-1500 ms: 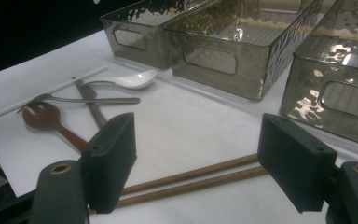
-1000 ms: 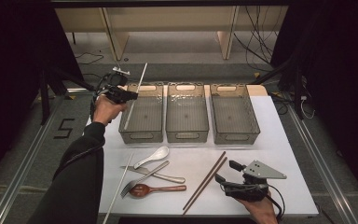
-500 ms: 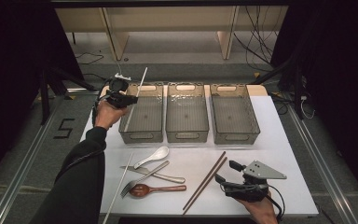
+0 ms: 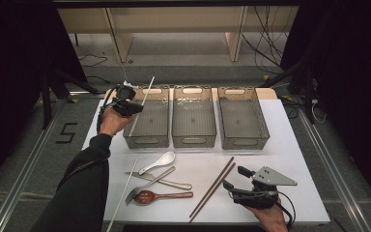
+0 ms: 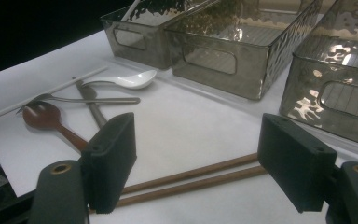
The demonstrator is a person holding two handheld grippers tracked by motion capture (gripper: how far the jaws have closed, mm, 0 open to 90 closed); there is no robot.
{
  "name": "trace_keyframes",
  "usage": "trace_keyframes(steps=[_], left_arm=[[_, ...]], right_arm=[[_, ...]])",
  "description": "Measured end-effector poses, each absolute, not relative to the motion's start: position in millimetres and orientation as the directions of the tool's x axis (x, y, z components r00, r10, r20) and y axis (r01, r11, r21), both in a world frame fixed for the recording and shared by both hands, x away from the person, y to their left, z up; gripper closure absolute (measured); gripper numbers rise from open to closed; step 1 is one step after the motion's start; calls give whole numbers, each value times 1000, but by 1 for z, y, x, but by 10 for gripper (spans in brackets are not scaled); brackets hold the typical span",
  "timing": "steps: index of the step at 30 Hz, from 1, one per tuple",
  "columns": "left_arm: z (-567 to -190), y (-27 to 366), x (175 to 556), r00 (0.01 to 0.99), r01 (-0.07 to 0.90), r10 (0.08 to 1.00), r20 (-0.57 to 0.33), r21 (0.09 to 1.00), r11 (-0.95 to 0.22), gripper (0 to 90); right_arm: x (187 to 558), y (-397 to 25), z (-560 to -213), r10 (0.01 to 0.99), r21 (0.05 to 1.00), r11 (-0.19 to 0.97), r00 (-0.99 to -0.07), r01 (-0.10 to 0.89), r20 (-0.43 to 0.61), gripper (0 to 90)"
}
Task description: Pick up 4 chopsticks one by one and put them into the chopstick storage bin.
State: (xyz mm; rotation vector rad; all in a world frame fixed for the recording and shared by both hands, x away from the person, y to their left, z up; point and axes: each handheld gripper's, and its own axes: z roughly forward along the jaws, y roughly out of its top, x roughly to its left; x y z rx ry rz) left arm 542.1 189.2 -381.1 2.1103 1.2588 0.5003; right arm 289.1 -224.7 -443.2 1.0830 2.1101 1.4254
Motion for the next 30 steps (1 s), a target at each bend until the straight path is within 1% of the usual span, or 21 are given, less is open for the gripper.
trace_keyframes(steps=[4, 5, 8, 16, 19, 21, 25, 30], left_arm=[[-385, 190, 542, 472, 658, 881, 7, 663, -358, 826], [-386, 190, 542, 467, 659, 884, 7, 665, -353, 813], [-385, 193, 542, 452, 659, 892, -8, 677, -328, 706], [-374, 195, 532, 443, 680, 896, -38, 665, -308, 444], [-366, 197, 523, 438, 690, 895, -81, 669, -277, 350], [-361, 198, 516, 440, 691, 893, -98, 672, -267, 305], [-353, 201, 498, 449, 702, 883, -138, 666, -253, 264], [-351, 201, 471, 462, 698, 878, -125, 661, -274, 249]], right_arm=[[289, -225, -443, 765, 901, 190, -634, 389, 112, 286], [289, -225, -443, 765, 901, 190, -635, 389, 112, 286], [289, -225, -443, 765, 902, 189, -634, 388, 112, 286], [289, -225, -443, 765, 903, 187, -634, 387, 113, 286], [289, -225, -443, 766, 903, 186, -633, 387, 113, 286], [289, -225, -443, 766, 903, 186, -633, 387, 113, 286], [289, -225, -443, 767, 904, 185, -632, 386, 113, 286], [288, -226, -442, 768, 905, 181, -630, 386, 115, 286]])
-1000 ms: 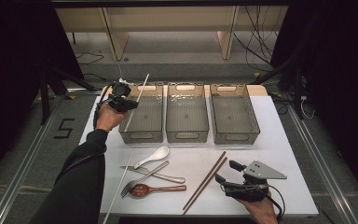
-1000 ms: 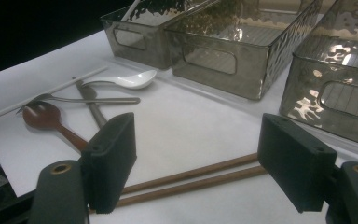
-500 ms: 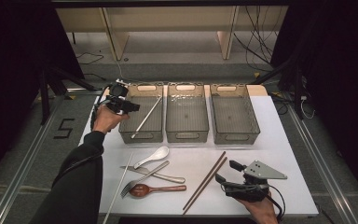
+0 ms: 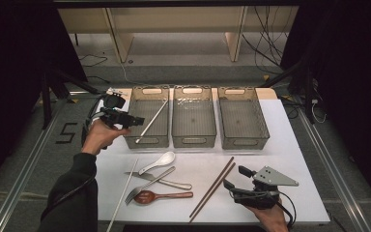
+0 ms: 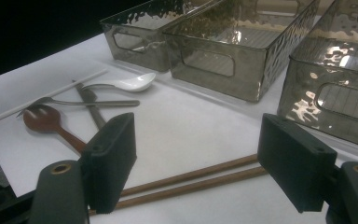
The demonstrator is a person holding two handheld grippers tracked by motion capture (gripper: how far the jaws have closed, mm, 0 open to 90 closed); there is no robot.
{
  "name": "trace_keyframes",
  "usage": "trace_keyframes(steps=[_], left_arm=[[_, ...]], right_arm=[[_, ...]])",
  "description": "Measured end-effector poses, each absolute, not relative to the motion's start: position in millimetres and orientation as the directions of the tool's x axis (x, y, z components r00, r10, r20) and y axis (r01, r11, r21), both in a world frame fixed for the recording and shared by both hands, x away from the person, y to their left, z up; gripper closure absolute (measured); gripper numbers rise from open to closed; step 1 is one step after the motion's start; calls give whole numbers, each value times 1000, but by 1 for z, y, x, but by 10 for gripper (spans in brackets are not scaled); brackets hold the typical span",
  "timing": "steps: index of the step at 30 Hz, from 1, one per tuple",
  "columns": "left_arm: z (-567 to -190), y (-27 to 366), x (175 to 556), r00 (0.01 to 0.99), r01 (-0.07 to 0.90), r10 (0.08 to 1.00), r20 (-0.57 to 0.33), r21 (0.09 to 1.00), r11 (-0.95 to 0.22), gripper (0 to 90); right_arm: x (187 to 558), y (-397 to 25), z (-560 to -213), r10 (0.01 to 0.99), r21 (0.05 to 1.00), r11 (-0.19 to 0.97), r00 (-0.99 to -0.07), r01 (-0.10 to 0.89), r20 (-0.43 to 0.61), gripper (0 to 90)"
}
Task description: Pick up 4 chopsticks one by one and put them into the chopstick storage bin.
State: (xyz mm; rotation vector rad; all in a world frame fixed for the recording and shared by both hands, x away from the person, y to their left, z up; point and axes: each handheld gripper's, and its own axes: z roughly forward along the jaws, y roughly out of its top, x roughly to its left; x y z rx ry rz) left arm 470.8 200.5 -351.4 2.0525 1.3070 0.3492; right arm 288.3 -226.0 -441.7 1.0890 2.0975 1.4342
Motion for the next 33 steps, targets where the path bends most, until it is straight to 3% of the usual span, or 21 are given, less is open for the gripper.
trace_keyframes(steps=[14, 33], left_arm=[[-386, 210, 414, 431, 770, 896, -107, 561, -304, 228], [-415, 222, 379, 390, 842, 915, -101, 443, -309, 235]], right_arm=[[288, -226, -442, 770, 906, 184, -629, 382, 109, 286], [287, -225, -441, 770, 905, 190, -630, 381, 103, 286]])
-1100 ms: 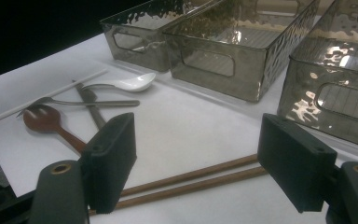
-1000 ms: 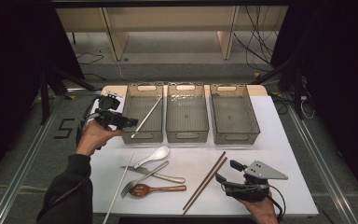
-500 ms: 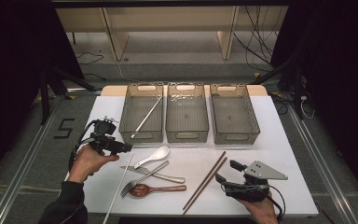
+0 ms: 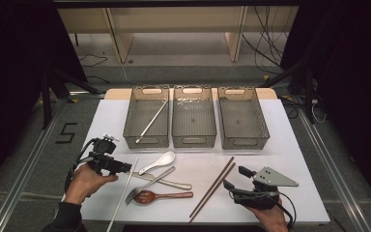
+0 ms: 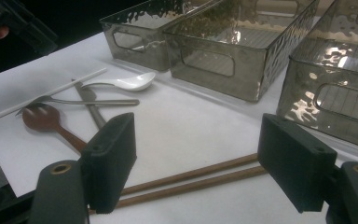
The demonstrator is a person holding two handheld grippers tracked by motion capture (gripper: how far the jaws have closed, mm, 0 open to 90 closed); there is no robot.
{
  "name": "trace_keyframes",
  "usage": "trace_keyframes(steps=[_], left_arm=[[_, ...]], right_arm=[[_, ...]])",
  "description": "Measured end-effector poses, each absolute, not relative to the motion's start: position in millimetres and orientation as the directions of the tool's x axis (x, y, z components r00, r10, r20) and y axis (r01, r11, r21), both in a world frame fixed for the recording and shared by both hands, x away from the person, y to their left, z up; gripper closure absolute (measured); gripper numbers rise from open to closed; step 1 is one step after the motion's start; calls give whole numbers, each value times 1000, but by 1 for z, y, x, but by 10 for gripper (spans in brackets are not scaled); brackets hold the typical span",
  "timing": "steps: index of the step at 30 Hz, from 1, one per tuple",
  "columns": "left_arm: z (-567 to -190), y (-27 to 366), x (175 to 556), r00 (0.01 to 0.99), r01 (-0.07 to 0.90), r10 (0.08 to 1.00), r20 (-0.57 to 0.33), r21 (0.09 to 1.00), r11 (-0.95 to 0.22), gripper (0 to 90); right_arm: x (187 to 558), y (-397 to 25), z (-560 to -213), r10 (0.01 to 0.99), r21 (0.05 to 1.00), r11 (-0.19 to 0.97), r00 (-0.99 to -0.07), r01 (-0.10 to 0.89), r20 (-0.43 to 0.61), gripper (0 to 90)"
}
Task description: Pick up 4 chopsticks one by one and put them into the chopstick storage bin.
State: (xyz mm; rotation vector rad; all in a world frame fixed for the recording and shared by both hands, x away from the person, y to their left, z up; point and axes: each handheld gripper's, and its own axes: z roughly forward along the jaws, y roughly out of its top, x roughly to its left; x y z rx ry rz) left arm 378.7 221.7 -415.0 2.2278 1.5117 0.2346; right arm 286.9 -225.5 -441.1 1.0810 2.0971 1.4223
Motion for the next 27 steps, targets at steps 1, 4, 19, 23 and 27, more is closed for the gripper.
trace_keyframes(steps=[1, 4, 19, 23, 27], left_arm=[[-417, 222, 378, 387, 845, 917, -100, 436, -309, 236], [-421, 224, 375, 384, 853, 918, -98, 418, -312, 237], [-438, 226, 364, 389, 880, 914, -114, 339, -332, 305], [-442, 225, 361, 399, 883, 910, -112, 312, -349, 341], [-446, 223, 359, 403, 885, 909, -110, 301, -356, 346]], right_arm=[[287, -225, -441, 770, 905, 191, -629, 380, 102, 286], [287, -226, -441, 769, 906, 190, -631, 378, 102, 286], [286, -227, -440, 773, 908, 184, -626, 376, 103, 286], [286, -227, -440, 772, 908, 185, -628, 375, 101, 286], [286, -227, -440, 773, 908, 185, -627, 376, 102, 286]])
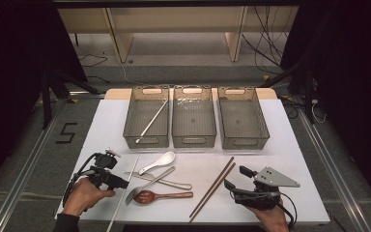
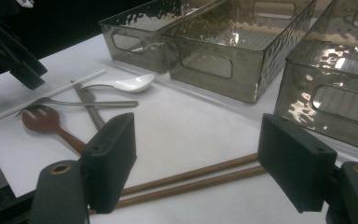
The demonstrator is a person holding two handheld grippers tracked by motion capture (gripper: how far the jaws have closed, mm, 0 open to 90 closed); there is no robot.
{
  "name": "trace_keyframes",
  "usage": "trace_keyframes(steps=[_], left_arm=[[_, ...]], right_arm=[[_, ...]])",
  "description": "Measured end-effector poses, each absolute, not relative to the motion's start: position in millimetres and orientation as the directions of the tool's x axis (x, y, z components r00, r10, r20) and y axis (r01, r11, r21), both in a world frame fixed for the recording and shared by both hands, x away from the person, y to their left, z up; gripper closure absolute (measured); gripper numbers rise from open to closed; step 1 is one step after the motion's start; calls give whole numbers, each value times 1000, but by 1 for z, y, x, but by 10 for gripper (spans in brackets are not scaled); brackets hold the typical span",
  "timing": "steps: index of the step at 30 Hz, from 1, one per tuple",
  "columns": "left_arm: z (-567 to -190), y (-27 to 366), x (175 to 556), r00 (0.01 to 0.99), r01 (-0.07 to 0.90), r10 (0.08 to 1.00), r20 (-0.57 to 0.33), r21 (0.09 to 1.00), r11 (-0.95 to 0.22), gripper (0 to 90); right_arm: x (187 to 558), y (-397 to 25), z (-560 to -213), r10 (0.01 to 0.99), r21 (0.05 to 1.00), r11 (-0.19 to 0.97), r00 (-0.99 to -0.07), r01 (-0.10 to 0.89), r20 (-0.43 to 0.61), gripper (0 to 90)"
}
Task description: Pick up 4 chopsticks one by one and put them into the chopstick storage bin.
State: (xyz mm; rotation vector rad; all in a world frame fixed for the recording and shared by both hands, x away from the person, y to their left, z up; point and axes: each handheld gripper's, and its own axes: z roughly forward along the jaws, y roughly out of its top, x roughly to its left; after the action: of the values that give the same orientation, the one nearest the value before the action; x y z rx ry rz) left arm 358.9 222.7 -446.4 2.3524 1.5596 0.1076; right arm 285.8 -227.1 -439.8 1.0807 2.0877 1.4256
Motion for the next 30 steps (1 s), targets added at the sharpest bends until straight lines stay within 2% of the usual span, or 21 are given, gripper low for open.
trace_keyframes(steps=[19, 28, 30], left_arm=[[-457, 213, 352, 436, 882, 894, -101, 246, -402, 573], [-462, 206, 350, 452, 877, 890, -60, 214, -431, 581], [-462, 205, 349, 457, 873, 889, -41, 210, -440, 608]], right_arm=[[286, -227, -440, 773, 908, 187, -627, 375, 100, 286], [285, -227, -439, 773, 908, 188, -627, 374, 98, 286], [285, -227, -439, 773, 908, 188, -626, 375, 98, 287]])
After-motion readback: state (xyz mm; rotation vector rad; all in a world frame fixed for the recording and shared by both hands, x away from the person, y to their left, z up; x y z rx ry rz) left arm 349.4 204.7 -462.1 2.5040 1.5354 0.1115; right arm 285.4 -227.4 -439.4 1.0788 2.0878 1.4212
